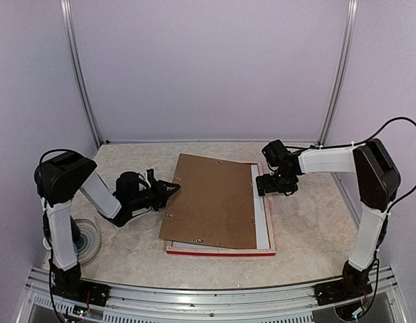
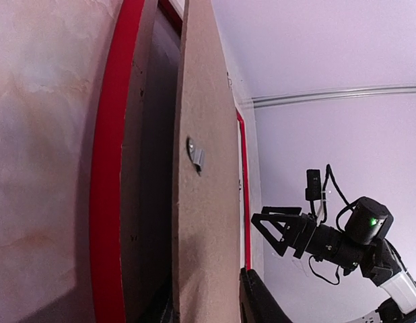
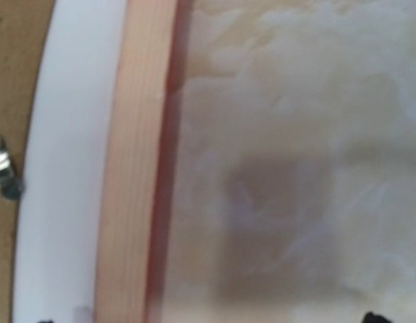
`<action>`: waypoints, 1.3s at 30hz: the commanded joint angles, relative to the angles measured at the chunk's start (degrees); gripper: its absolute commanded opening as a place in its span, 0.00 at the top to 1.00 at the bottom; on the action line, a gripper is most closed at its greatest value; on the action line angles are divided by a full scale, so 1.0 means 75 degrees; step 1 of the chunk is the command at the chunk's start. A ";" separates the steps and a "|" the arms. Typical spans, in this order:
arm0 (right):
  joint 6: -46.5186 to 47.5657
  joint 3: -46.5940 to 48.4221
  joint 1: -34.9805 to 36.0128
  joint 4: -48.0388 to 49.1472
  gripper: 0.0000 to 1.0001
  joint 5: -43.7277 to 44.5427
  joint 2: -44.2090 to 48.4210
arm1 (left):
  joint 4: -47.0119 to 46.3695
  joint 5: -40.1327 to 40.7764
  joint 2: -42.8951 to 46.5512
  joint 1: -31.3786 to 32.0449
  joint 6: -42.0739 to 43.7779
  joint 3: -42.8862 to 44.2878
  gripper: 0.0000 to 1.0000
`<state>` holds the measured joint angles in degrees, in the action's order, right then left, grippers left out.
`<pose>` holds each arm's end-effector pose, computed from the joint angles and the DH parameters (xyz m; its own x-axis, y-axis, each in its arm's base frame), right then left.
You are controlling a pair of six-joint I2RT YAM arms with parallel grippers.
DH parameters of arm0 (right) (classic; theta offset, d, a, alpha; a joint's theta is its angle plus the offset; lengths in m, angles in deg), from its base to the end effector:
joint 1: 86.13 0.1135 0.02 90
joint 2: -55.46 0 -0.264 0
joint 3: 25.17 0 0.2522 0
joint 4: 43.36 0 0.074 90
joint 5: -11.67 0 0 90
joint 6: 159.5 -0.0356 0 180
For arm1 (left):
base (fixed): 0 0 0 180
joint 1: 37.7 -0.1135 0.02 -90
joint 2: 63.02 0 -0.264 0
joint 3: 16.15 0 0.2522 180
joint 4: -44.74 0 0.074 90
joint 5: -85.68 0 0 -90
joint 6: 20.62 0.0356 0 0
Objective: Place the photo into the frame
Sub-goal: Place the backboard on the frame body.
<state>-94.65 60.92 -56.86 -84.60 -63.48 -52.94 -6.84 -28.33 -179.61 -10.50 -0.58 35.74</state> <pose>0.3403 0.1802 0.1712 -0.8655 -0.0142 -0.5007 -0.0057 0.9998 -0.0184 0.3044 -0.1727 0.0974 -0.7926 -0.5575 -0.2470 0.0742 0.3138 -0.9466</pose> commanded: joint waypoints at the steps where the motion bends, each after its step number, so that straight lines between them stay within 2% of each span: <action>1: -0.0281 -0.0307 -0.0165 0.0472 0.01 -0.0854 0.0337 | 0.0662 0.0077 0.0436 0.0110 0.0545 0.0284 0.69; 10: -0.0648 -0.0808 -0.0702 0.1149 0.01 -0.2345 0.0792 | 0.2336 0.0366 0.0947 0.0222 0.1290 0.0729 0.58; 16: -0.0930 -0.1099 -0.1102 0.1623 0.01 -0.3324 0.1061 | 0.3130 0.0459 0.1050 0.0369 0.1546 0.1052 0.56; 39: -0.1346 -0.1229 -0.1115 0.2281 0.01 -0.4328 0.0102 | 0.4813 0.0785 0.1115 0.0753 0.2088 0.1815 0.55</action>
<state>-103.98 52.59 -64.99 -69.46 -94.47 -50.87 26.87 -23.36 -173.52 -5.80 12.78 46.89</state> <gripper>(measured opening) 0.990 0.453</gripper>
